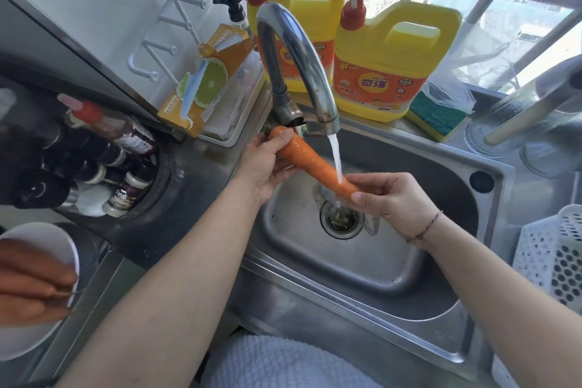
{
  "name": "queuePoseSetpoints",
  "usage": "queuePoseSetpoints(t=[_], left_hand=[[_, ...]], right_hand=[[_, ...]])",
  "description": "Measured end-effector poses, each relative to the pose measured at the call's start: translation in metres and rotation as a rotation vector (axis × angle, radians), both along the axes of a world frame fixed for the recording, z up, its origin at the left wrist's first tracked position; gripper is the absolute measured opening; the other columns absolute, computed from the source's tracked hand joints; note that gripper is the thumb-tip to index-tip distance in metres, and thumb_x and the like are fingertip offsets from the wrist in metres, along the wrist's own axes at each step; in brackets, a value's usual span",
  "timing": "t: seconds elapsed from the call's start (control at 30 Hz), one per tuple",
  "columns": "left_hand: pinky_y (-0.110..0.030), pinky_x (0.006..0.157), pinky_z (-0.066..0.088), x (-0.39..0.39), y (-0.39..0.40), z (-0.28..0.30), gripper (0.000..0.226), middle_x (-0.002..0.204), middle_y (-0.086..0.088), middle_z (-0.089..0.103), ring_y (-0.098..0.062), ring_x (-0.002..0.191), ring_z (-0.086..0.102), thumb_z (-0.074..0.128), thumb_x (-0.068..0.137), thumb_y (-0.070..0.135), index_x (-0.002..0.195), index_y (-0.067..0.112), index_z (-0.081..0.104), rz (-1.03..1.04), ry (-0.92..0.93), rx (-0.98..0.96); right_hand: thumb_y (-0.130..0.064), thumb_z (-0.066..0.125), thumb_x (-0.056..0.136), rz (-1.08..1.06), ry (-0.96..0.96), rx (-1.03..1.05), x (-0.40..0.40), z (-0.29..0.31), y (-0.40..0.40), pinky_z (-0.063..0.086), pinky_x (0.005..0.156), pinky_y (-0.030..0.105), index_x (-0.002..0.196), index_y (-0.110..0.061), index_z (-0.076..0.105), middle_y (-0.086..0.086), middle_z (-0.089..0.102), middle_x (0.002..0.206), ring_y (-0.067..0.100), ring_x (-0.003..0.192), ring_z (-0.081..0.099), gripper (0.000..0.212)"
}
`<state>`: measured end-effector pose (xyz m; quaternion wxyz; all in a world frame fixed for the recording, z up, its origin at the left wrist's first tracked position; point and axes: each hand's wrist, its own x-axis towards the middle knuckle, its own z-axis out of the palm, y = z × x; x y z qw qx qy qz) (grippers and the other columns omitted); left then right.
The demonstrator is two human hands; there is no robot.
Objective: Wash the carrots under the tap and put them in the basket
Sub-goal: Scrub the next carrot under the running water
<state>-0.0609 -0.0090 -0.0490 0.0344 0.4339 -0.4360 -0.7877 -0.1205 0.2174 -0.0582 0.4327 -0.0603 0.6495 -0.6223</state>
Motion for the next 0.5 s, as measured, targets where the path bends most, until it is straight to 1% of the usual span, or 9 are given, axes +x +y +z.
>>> queuePoseSetpoints(t=[0.07,0.1,0.13,0.2,0.23,0.3,0.37,0.43,0.5], left_hand=[[-0.036,0.067,0.060,0.002,0.000,0.001,0.039,0.114,-0.009,0.063,-0.026,0.096,0.067,0.070,0.091,0.026,0.123,0.021,0.049,-0.047,-0.024,-0.060],[-0.035,0.067,0.060,0.003,0.000,0.001,0.034,0.110,-0.008,0.063,-0.024,0.095,0.066,0.069,0.091,0.027,0.120,0.022,0.051,-0.075,-0.026,-0.079],[-0.037,0.070,0.060,0.004,0.001,0.001,0.027,0.105,-0.006,0.063,-0.023,0.093,0.066,0.068,0.092,0.028,0.114,0.023,0.053,-0.093,-0.025,-0.083],[-0.040,0.076,0.060,0.007,0.000,0.000,0.017,0.098,-0.005,0.064,-0.022,0.090,0.067,0.066,0.093,0.028,0.106,0.023,0.056,-0.100,-0.017,-0.067],[-0.041,0.077,0.061,0.008,0.000,0.000,0.017,0.099,-0.006,0.065,-0.023,0.091,0.068,0.066,0.093,0.028,0.105,0.022,0.056,-0.101,-0.011,-0.063],[-0.041,0.074,0.061,0.008,0.002,0.000,0.021,0.109,-0.010,0.065,-0.026,0.098,0.069,0.067,0.093,0.030,0.108,0.022,0.055,-0.089,-0.017,-0.084],[-0.037,0.068,0.061,0.007,0.008,0.001,0.023,0.116,-0.012,0.063,-0.028,0.103,0.067,0.068,0.092,0.032,0.107,0.024,0.053,-0.051,-0.039,-0.133],[-0.034,0.064,0.060,0.007,0.015,-0.001,0.022,0.118,-0.013,0.063,-0.029,0.105,0.067,0.068,0.092,0.033,0.105,0.024,0.052,-0.019,-0.052,-0.159],[-0.033,0.062,0.059,0.009,0.020,-0.003,0.027,0.121,-0.014,0.063,-0.029,0.106,0.067,0.069,0.092,0.035,0.108,0.019,0.053,-0.006,-0.076,-0.174]], right_hand=[[0.011,0.056,0.091,-0.082,-0.052,-0.043,0.004,0.003,-0.002,0.061,0.074,0.029,0.108,-0.005,0.066,0.013,0.076,0.087,0.027,0.080,0.075,0.026],[0.011,0.051,0.093,-0.092,-0.048,-0.044,0.005,0.004,-0.002,0.061,0.069,0.025,0.106,-0.005,0.065,0.012,0.076,0.082,0.025,0.075,0.075,0.025],[0.011,0.049,0.094,-0.079,-0.033,-0.038,0.006,0.005,-0.002,0.060,0.066,0.023,0.106,-0.004,0.064,0.011,0.076,0.079,0.023,0.072,0.075,0.024],[0.010,0.049,0.095,-0.061,-0.001,-0.024,0.007,0.006,-0.003,0.059,0.063,0.021,0.109,-0.002,0.064,0.012,0.074,0.082,0.022,0.069,0.075,0.024],[0.010,0.051,0.094,-0.076,0.017,-0.010,0.008,0.006,-0.004,0.059,0.063,0.021,0.111,0.000,0.064,0.014,0.073,0.084,0.022,0.069,0.075,0.023],[0.008,0.057,0.092,-0.155,0.050,0.026,0.010,0.005,-0.009,0.060,0.064,0.023,0.110,0.005,0.066,0.018,0.073,0.086,0.022,0.068,0.074,0.020],[0.002,0.065,0.090,-0.248,0.097,0.084,0.014,0.004,-0.017,0.060,0.061,0.022,0.103,0.007,0.069,0.020,0.073,0.083,0.023,0.064,0.074,0.015],[-0.009,0.074,0.086,-0.300,0.166,0.187,0.014,0.005,-0.025,0.058,0.054,0.022,0.091,0.003,0.072,0.019,0.073,0.077,0.023,0.057,0.071,0.013],[-0.024,0.079,0.083,-0.244,0.283,0.351,0.012,0.005,-0.032,0.054,0.049,0.023,0.082,-0.006,0.071,0.014,0.071,0.072,0.018,0.050,0.067,0.019]])
